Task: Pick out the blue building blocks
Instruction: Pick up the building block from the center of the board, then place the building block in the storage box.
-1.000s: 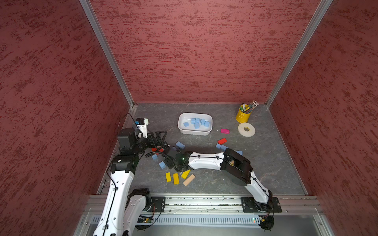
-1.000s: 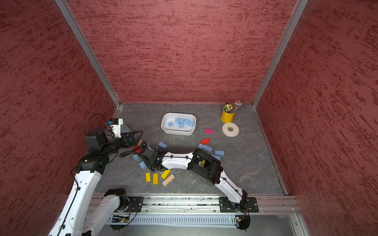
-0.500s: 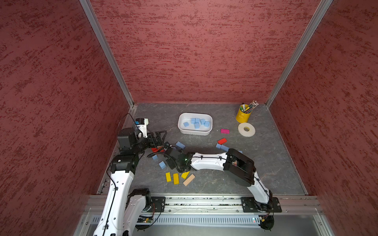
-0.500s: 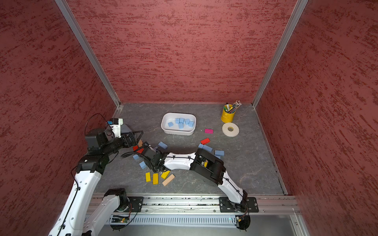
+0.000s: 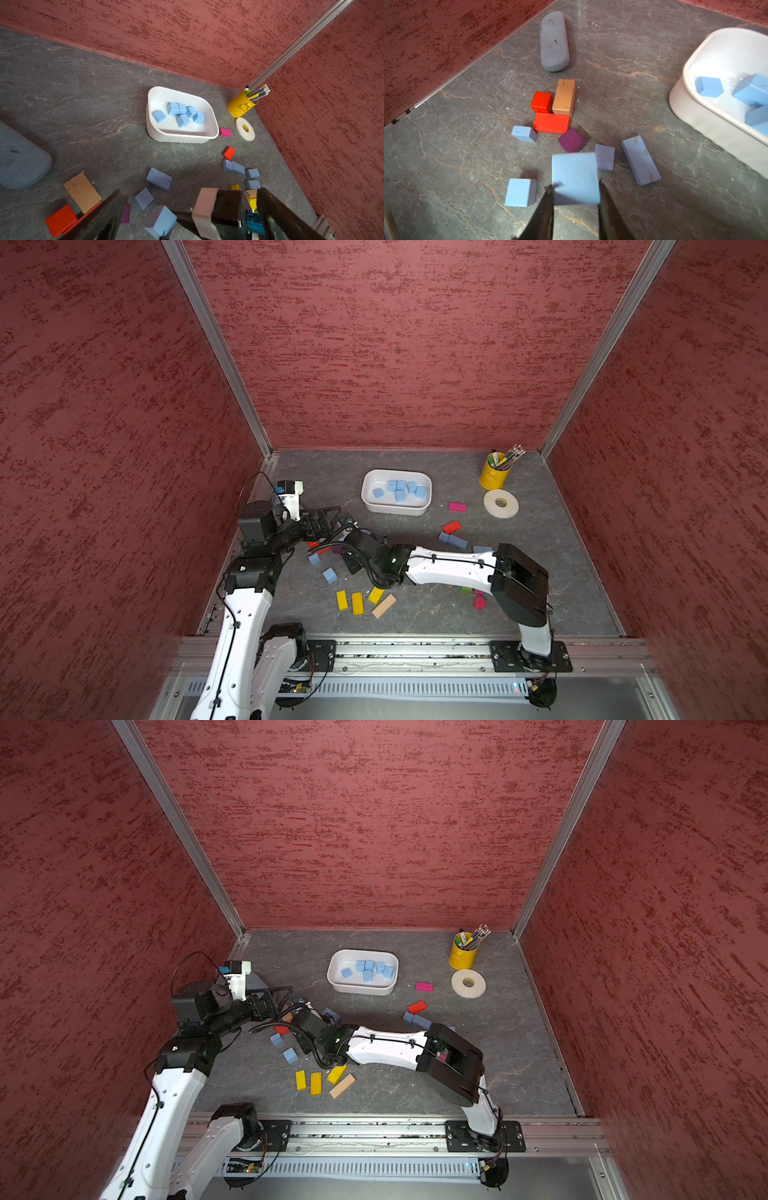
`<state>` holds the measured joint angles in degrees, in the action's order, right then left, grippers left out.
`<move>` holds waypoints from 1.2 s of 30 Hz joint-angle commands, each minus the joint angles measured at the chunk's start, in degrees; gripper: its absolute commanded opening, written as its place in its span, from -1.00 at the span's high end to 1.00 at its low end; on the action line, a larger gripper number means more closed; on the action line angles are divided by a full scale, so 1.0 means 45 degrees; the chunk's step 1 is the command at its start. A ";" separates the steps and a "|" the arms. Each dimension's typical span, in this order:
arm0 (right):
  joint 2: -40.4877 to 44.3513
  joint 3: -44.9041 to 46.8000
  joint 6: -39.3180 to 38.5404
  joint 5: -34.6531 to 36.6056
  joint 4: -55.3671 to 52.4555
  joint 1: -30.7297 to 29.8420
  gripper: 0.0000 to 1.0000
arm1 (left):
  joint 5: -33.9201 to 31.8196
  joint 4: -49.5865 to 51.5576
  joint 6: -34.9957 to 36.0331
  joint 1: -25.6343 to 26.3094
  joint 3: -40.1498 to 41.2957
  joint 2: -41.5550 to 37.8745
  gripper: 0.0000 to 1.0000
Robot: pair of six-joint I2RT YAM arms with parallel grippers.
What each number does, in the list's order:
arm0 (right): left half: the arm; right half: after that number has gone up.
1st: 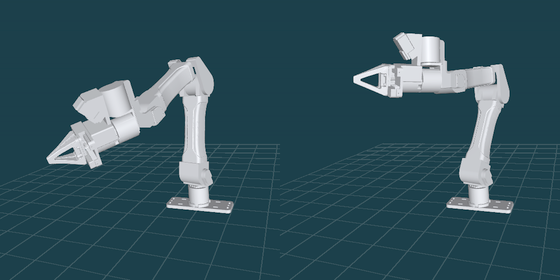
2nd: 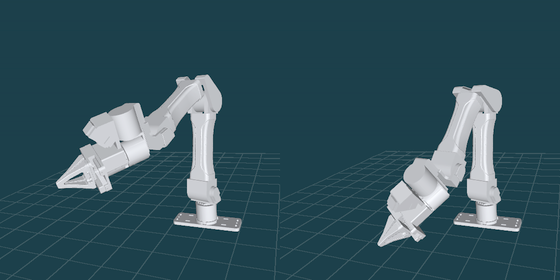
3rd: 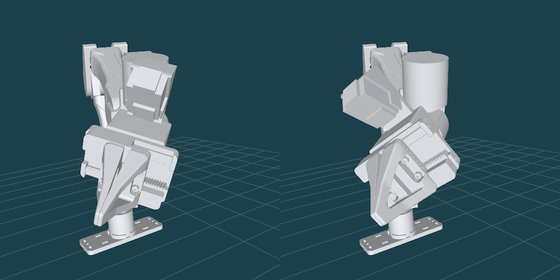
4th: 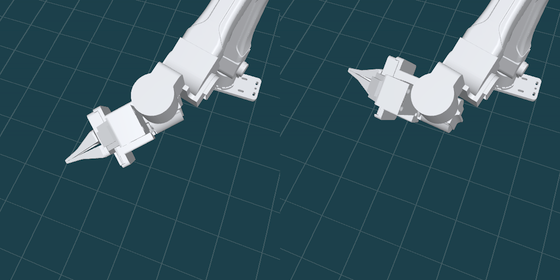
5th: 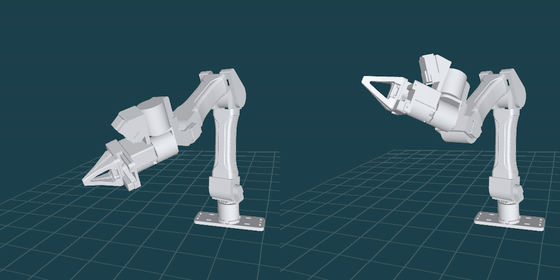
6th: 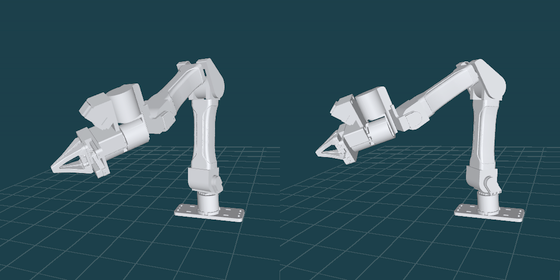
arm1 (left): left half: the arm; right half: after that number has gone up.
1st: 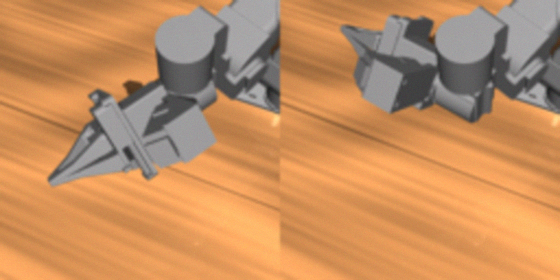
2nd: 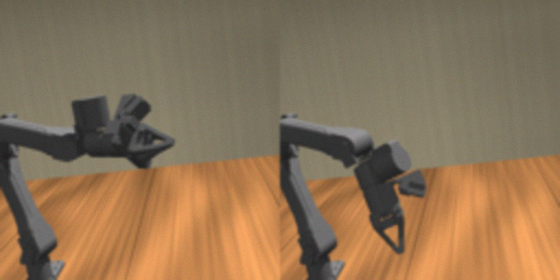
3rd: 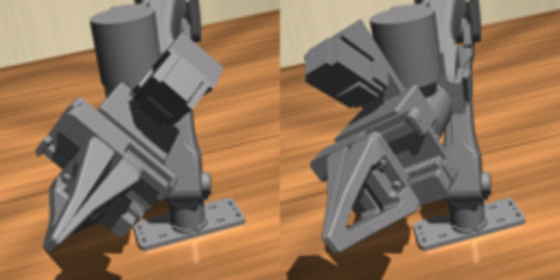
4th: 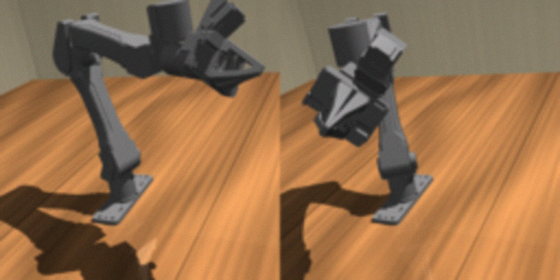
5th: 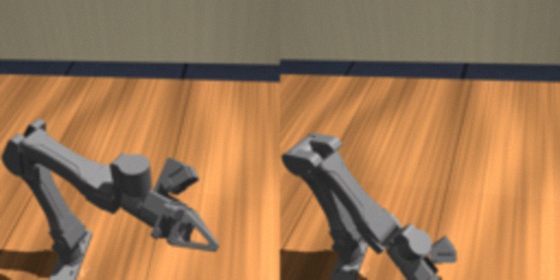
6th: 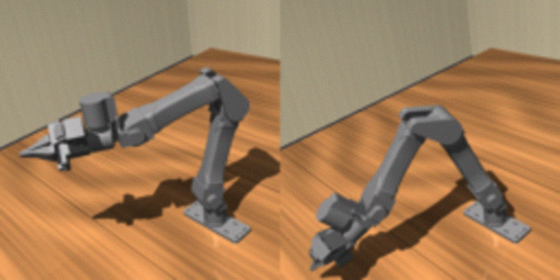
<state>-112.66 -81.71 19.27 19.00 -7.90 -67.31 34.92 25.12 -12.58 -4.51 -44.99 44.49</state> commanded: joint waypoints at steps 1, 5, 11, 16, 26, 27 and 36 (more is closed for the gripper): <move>0.0935 0.0420 0.0168 0.0695 0.0636 -0.0013 0.87 | 0.0552 -0.0437 0.0027 -0.0091 0.0173 -0.0142 -0.99; 0.1670 0.1091 0.0226 0.0959 0.0846 0.0111 0.88 | 0.0697 -0.0558 0.0002 -0.0091 0.0199 -0.0153 -0.99; 0.2552 0.1913 0.0410 0.1109 0.1139 0.0477 0.88 | 0.0907 -0.0671 -0.0017 -0.0091 0.0215 -0.0149 -0.99; 0.3042 0.2052 0.0372 0.1070 0.1138 0.1065 0.88 | 0.1366 -0.0921 -0.0091 -0.0091 0.0270 -0.0163 -1.00; 0.2220 0.0181 0.1197 0.1034 -0.0810 0.3203 0.86 | 0.3202 -0.2181 -0.0514 -0.0018 0.0557 -0.0096 -0.99; 0.2037 -0.0013 0.1296 0.0947 -0.0991 0.3420 0.86 | 0.3372 -0.2337 -0.0562 -0.0013 0.0581 -0.0080 -0.99; 0.0343 -0.1657 0.1851 0.0240 -0.2474 0.5074 0.85 | 0.3996 -0.2690 -0.0720 0.0095 0.0629 0.0154 -0.99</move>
<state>-108.99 -87.07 25.76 21.32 -15.00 -45.87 50.87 15.16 -15.42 -4.32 -42.41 44.95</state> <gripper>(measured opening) 0.312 0.996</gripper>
